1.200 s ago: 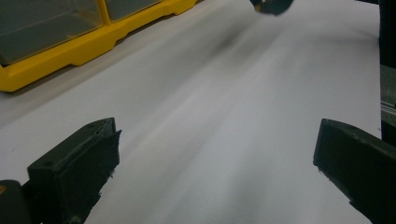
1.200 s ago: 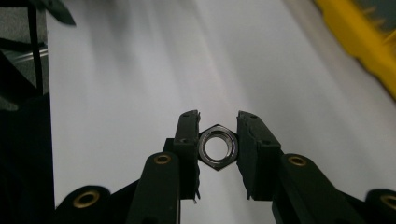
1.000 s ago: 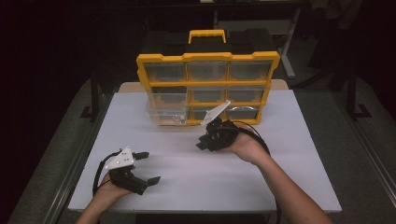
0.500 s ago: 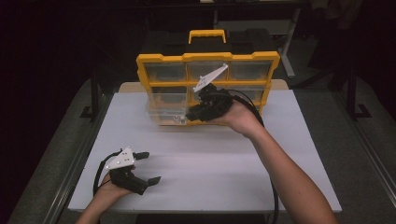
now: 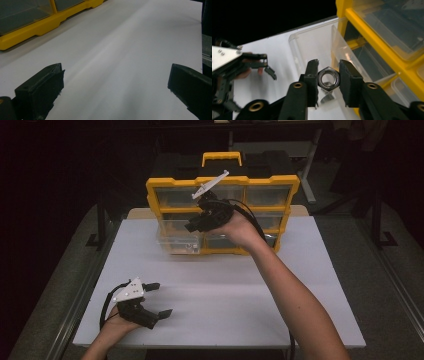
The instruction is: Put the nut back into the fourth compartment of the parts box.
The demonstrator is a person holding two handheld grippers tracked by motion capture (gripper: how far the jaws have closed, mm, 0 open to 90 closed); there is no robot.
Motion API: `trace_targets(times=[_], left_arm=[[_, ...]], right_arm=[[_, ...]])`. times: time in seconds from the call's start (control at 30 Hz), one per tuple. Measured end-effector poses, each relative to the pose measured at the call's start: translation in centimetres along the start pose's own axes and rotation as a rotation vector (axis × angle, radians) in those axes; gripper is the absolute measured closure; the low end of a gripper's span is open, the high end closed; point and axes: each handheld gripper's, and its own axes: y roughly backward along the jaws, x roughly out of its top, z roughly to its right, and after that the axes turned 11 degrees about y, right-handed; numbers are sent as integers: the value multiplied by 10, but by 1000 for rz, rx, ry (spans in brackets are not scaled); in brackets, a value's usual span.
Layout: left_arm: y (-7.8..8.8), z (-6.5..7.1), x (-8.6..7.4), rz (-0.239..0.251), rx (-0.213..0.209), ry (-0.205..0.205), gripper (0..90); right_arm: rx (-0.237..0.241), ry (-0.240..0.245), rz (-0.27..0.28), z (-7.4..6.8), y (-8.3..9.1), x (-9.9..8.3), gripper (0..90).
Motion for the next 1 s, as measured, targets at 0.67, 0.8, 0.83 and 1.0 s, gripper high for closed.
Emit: trace_targets(times=[0.67,0.8,0.83,1.0], left_arm=[[2,-3,1,-7,-10,23,5],[2,-2,1,-20,-7,20,5],[2,-2,1,-18,-8,18,5],[1,-3,2,-19,-8,27,5]], right_arm=[[-67,-82,119,-18,40,-57,183],[-78,-86,130,-26,44,-74,135],[-89,-87,137,-29,45,-80,135],[-109,-70,144,-39,47,-105,93]])
